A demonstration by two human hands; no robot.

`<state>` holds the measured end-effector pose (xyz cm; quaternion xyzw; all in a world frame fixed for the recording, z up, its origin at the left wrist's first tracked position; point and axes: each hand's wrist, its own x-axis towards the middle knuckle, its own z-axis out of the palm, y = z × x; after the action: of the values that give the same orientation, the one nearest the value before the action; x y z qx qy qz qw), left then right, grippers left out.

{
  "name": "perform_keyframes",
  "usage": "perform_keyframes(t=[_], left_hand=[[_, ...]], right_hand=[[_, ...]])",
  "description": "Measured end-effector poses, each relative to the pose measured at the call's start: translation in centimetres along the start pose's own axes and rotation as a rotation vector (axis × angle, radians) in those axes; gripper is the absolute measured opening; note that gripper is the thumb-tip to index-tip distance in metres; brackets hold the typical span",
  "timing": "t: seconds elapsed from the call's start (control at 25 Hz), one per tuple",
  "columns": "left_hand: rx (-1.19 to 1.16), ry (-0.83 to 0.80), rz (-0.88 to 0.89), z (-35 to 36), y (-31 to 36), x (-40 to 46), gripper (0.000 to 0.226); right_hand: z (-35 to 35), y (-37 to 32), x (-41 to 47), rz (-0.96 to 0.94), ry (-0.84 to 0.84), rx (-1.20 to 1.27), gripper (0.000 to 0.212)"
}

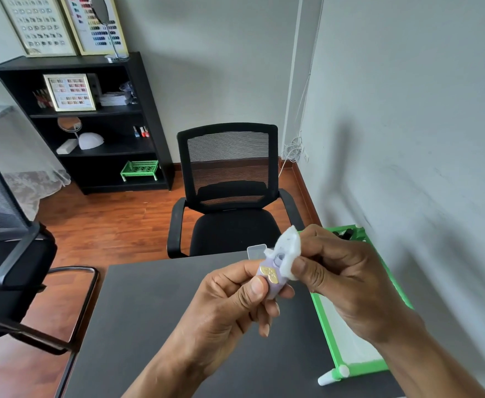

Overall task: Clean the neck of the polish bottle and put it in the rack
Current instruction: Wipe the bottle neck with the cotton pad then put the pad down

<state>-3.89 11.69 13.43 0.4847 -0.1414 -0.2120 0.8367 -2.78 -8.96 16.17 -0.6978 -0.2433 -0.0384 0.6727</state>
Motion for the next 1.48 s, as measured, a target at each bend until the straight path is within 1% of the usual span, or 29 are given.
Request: perform_keyframes(t=[0.08, 0.16, 0.2, 0.32, 0.4, 0.52, 0.6, 0.68, 0.76, 0.92, 1.0, 1.08, 1.16, 1.24, 1.28, 1.36, 1.48], left_hand=[[0.022, 0.039, 0.005, -0.9, 0.1, -0.1, 0.041], [0.036, 0.110, 0.003, -2.1, 0.2, -0.6, 0.044], [0.030, 0.146, 0.000, -2.9, 0.2, -0.9, 0.046], [-0.010, 0.248, -0.007, -5.5, 0.0, -2.4, 0.050], [-0.035, 0.282, -0.011, -7.0, -0.2, -3.6, 0.048], [-0.072, 0.315, -0.032, -8.9, -0.4, -5.1, 0.047], [-0.086, 0.328, -0.045, -10.0, -0.4, -5.9, 0.047], [-0.094, 0.355, -0.058, -11.4, -0.7, -7.0, 0.045], [-0.096, 0.377, -0.084, -12.7, -0.8, -8.1, 0.042], [-0.090, 0.415, -0.130, -15.2, -0.9, -9.7, 0.043], [-0.085, 0.439, -0.141, -16.5, -1.1, -10.3, 0.041], [-0.072, 0.447, -0.154, -17.6, -1.3, -10.8, 0.040], [-0.057, 0.444, -0.163, -18.3, -1.5, -11.4, 0.039], [-0.058, 0.441, -0.168, -18.8, -1.5, -11.8, 0.039], [-0.060, 0.444, -0.171, -19.0, -1.5, -12.0, 0.040], [-0.070, 0.451, -0.181, -19.3, -1.3, -12.2, 0.042], [-0.082, 0.459, -0.189, -19.9, -1.1, -12.1, 0.044]], right_hand=[[0.9, 1.0, 0.6, -0.012, 0.031, -0.015, 0.017], [2.2, 2.3, 0.8, 0.046, 0.098, -0.039, 0.017], [2.8, 2.9, 0.8, 0.136, 0.143, 0.039, 0.017], [4.4, 4.8, 0.5, 0.524, 0.226, 0.507, 0.012], [5.4, 6.2, -0.1, 0.719, 0.249, 0.736, 0.016], [7.4, 8.4, -0.9, 0.876, 0.255, 0.879, 0.031], [8.6, 9.9, -1.2, 0.965, 0.242, 0.887, 0.041], [10.3, 12.0, -1.5, 1.067, 0.228, 0.824, 0.046], [12.0, 14.3, -1.9, 1.155, 0.233, 0.754, 0.046], [15.7, 20.1, -2.5, 1.296, 0.261, 0.618, 0.033], [17.5, 23.3, -2.5, 1.316, 0.221, 0.478, 0.030], [18.9, 25.9, -2.5, 1.312, 0.142, 0.280, 0.038], [19.4, 27.8, -2.5, 1.276, 0.032, -0.081, 0.047], [19.1, 28.4, -2.5, 1.174, -0.060, -0.454, 0.052], [18.7, 28.5, -2.6, 1.115, -0.078, -0.581, 0.053], [18.0, 28.5, -3.0, 1.032, -0.068, -0.702, 0.052], [17.8, 27.9, -3.0, 0.917, 0.020, -0.720, 0.044]])
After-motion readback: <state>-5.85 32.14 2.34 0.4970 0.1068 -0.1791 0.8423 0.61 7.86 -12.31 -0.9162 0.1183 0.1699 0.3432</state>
